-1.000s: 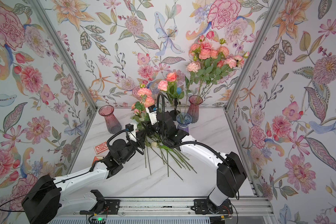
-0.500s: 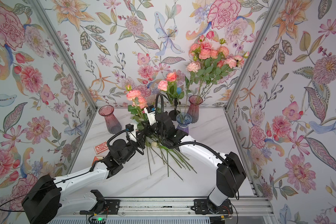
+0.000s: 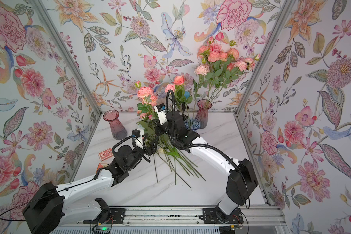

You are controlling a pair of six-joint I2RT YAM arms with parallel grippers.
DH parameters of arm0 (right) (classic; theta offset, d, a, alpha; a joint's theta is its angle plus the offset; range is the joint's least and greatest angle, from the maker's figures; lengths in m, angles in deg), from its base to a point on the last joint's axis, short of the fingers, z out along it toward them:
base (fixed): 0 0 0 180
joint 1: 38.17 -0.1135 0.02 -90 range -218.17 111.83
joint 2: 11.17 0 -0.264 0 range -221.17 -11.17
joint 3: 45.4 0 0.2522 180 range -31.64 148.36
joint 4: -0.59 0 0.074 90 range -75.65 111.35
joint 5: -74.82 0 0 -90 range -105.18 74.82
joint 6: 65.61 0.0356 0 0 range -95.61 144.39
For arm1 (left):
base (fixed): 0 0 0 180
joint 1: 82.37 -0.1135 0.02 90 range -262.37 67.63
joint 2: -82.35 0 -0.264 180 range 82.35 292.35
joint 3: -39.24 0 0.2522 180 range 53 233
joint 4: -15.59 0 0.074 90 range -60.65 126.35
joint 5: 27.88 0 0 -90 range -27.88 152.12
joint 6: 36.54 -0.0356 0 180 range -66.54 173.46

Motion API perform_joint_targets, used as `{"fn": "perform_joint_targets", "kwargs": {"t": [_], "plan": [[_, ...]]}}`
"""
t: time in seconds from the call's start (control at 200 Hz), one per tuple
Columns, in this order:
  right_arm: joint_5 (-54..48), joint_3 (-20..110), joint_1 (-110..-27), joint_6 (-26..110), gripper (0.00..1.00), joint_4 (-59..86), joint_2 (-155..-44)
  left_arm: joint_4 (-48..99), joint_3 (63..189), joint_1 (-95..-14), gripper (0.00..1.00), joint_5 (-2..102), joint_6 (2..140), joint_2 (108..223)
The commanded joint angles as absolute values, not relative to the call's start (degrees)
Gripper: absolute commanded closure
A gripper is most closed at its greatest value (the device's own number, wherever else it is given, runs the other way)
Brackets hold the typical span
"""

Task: Place the pink flowers into the vase
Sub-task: Place the flower in the vase.

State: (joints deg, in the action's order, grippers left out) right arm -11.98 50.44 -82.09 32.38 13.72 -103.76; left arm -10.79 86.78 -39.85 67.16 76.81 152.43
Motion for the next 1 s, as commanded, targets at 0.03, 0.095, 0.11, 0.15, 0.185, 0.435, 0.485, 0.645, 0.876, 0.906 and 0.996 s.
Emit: {"fn": "perform_joint_targets", "kwargs": {"t": [0.03,0.095,0.11,0.15,0.185,0.435,0.485,0.645,0.876,0.906,0.996], "plan": [[-10.79,52.46,-81.69,25.76,1.0,14.44,-99.95,-10.43,88.6,-39.43,0.0,67.39,76.05,153.27],[-10.71,52.11,-81.67,23.42,1.0,14.35,-98.34,-10.13,88.77,-39.4,0.0,67.64,75.96,153.37],[-10.71,51.97,-81.54,22.89,1.0,14.28,-97.95,-10.07,88.77,-39.39,0.0,67.68,75.97,153.38],[-10.7,51.51,-81.35,21.61,1.0,13.97,-96.8,-10.03,88.77,-39.39,0.0,67.8,76.01,153.43],[-10.55,51.01,-81.12,20.66,1.0,13.5,-95.69,-10.03,88.77,-39.43,0.0,67.88,75.96,153.45],[-8.29,46.96,-76.04,17.9,1.0,9.26,-86.42,-10.01,88.95,-39.4,0.0,67.76,76.0,154.02],[-8.32,46.64,-73.86,17.93,1.0,8.85,-84.97,-9.91,88.95,-39.39,0.0,67.77,75.95,154.06],[-7.79,46.84,-66.88,19.94,1.0,8.67,-81.39,-9.96,89.03,-39.4,0.0,67.69,75.99,154.32],[-6.87,46.18,-57.74,27.52,1.0,3.91,-81.27,-9.9,89.21,-39.39,0.0,67.37,75.87,154.7],[-6.6,46.09,-56.84,28.44,1.0,2.73,-81.63,-9.85,89.21,-39.4,0.0,67.31,75.79,154.68],[-3.48,45.88,-53.5,33.33,1.0,-1.54,-83.27,-9.68,89.21,-39.4,0.0,67.61,75.61,154.54]]}}
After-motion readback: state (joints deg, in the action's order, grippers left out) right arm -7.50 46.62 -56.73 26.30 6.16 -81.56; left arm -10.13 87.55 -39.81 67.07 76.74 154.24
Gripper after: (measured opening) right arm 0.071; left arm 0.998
